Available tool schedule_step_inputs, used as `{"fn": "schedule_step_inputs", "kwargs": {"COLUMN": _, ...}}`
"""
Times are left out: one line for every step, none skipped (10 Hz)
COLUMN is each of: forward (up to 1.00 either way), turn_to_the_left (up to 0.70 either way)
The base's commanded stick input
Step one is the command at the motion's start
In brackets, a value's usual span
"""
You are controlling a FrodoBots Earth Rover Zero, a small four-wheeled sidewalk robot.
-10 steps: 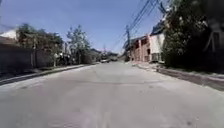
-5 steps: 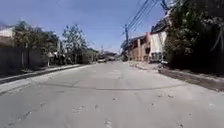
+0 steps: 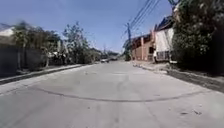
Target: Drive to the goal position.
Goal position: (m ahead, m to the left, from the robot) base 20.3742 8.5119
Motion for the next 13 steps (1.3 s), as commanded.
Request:
{"fn": "schedule_step_inputs", "kwargs": {"forward": 1.00, "turn_to_the_left": 0.02}}
{"fn": "schedule_step_inputs", "kwargs": {"forward": 1.00, "turn_to_the_left": 0.02}}
{"fn": "schedule_step_inputs", "kwargs": {"forward": 1.00, "turn_to_the_left": -0.10}}
{"fn": "schedule_step_inputs", "kwargs": {"forward": 1.00, "turn_to_the_left": -0.27}}
{"fn": "schedule_step_inputs", "kwargs": {"forward": 1.00, "turn_to_the_left": -0.38}}
{"fn": "schedule_step_inputs", "kwargs": {"forward": 1.00, "turn_to_the_left": -0.38}}
{"fn": "schedule_step_inputs", "kwargs": {"forward": 1.00, "turn_to_the_left": -0.38}}
{"fn": "schedule_step_inputs", "kwargs": {"forward": 1.00, "turn_to_the_left": -0.38}}
{"fn": "schedule_step_inputs", "kwargs": {"forward": 1.00, "turn_to_the_left": -0.30}}
{"fn": "schedule_step_inputs", "kwargs": {"forward": 1.00, "turn_to_the_left": -0.11}}
{"fn": "schedule_step_inputs", "kwargs": {"forward": 1.00, "turn_to_the_left": 0.00}}
{"fn": "schedule_step_inputs", "kwargs": {"forward": 1.00, "turn_to_the_left": 0.02}}
{"fn": "schedule_step_inputs", "kwargs": {"forward": 1.00, "turn_to_the_left": 0.02}}
